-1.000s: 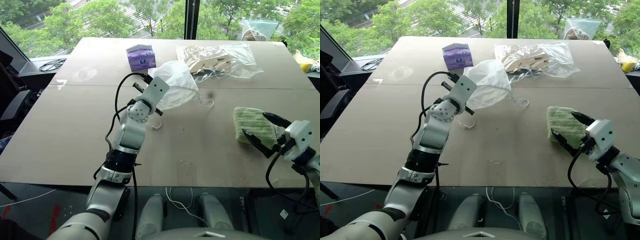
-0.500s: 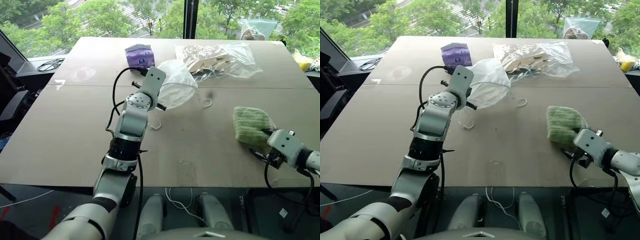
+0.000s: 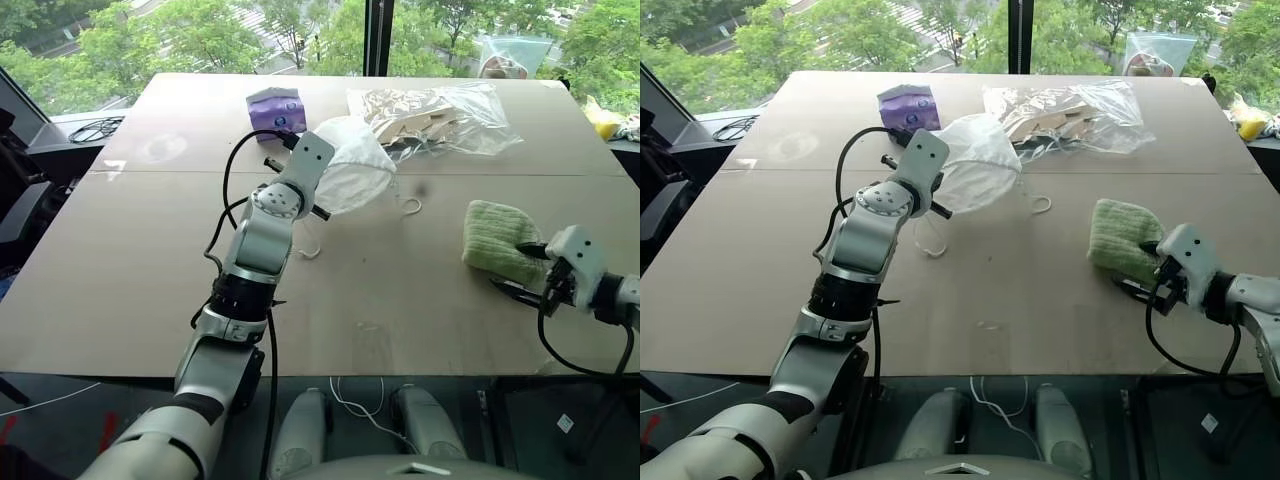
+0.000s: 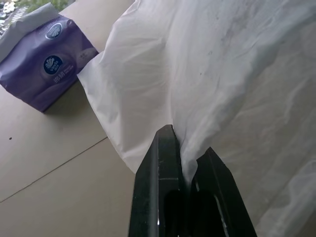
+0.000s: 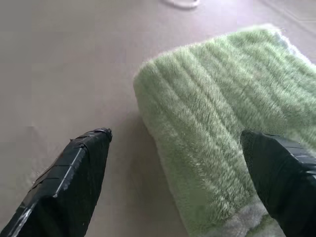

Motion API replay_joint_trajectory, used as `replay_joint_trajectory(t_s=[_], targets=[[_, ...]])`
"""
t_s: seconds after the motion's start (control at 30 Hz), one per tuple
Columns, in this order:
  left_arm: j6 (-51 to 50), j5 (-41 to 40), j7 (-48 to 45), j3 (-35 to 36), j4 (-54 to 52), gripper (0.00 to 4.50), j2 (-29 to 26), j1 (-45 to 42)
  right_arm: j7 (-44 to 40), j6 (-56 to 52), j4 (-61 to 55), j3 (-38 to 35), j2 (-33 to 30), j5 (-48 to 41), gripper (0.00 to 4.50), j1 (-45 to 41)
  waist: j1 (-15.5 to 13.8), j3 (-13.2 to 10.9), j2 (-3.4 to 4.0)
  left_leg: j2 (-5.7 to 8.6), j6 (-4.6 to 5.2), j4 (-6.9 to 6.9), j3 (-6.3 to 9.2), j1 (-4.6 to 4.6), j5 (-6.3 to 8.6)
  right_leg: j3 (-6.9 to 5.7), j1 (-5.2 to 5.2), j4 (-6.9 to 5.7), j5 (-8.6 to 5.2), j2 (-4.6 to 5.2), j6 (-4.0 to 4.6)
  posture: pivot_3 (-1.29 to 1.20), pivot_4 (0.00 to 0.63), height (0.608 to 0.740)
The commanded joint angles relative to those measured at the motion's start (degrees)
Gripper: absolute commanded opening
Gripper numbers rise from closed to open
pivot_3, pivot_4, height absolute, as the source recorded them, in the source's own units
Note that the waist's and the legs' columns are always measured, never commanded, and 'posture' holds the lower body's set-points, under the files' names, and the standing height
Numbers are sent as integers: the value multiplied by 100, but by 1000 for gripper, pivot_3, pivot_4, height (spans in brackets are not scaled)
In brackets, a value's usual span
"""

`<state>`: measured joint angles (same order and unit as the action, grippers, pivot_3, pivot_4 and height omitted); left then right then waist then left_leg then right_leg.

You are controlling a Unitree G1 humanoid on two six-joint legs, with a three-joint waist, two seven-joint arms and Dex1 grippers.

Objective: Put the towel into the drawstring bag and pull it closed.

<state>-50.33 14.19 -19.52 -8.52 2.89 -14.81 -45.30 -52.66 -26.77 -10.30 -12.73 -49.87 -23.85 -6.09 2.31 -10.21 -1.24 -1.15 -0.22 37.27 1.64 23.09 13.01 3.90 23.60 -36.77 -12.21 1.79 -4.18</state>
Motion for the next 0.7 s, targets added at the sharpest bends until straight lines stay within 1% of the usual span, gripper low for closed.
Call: replay_joint_trajectory(t_s=[0.03, 0.1, 0.17, 0.27, 0.33, 0.37, 0.5, 0.57, 0.7], targets=[[158, -33, 55, -40, -148, 42, -35, -44, 194, -122, 108, -260, -26, -170, 4500, -665, 3, 0, -1, 0, 0, 3, 2, -5, -1, 0, -2, -4, 1, -1, 1, 0, 150, 740], [169, -53, 62, -69, -127, 42, -28, -52, 378, 35, 419, 55, -41, 276, 4500, -877, -3, 0, -2, 0, 0, 6, 3, -8, -1, 0, -4, -6, 0, -4, 1, 0, 150, 740], [161, -74, 47, -92, -123, 42, -24, -61, 552, 111, 779, 337, 88, 585, 4500, -1092, -4, 0, -2, -1, 0, 7, 4, -10, -1, 0, -6, -6, 0, -6, 1, 0, 150, 740], [177, -81, 28, -129, -140, 42, -52, -53, 832, 66, 1232, 529, 351, 811, 4500, -1331, -15, 0, -2, 0, 0, 4, 3, 0, -1, 0, -1, -5, 1, -3, 2, 0, 150, 740], [199, -71, 16, -160, -154, 42, -87, -35, 1172, -130, 1613, 600, 552, 952, 4500, -1476, -7, 0, 1, 0, 0, 3, 2, 7, -1, 0, 5, -5, 6, -2, 10, 0, 150, 740], [205, -72, 16, -167, -157, 42, -102, -30, 1240, -475, 1721, 644, 593, 949, 4500, -1507, -12, 0, 1, 2, 0, 3, 5, 23, -1, -2, 18, -3, 14, 0, 24, 0, 150, 740], [211, -83, 22, -173, -175, 42, -157, -1, 1291, -1621, 1669, 633, 741, 638, 4500, -1527, -23, 1, 1, 4, 0, 3, 10, 25, -1, -7, 17, -4, 15, 3, 24, 0, 150, 740], [223, -78, 24, -197, -181, 42, -173, 17, 1324, -1924, 1630, 781, 705, 698, 4500, -1471, -29, 2, -1, 4, 0, 6, 13, 24, -1, -10, 14, -4, 15, 3, 24, 0, 150, 740], [218, -74, 15, -243, -218, 42, -184, 32, 1598, -2202, 1788, 943, 747, 926, 4500, -1432, -42, 5, -6, 4, 0, 9, 20, 19, -1, -18, 6, -4, 9, 2, 15, 0, 150, 740]])
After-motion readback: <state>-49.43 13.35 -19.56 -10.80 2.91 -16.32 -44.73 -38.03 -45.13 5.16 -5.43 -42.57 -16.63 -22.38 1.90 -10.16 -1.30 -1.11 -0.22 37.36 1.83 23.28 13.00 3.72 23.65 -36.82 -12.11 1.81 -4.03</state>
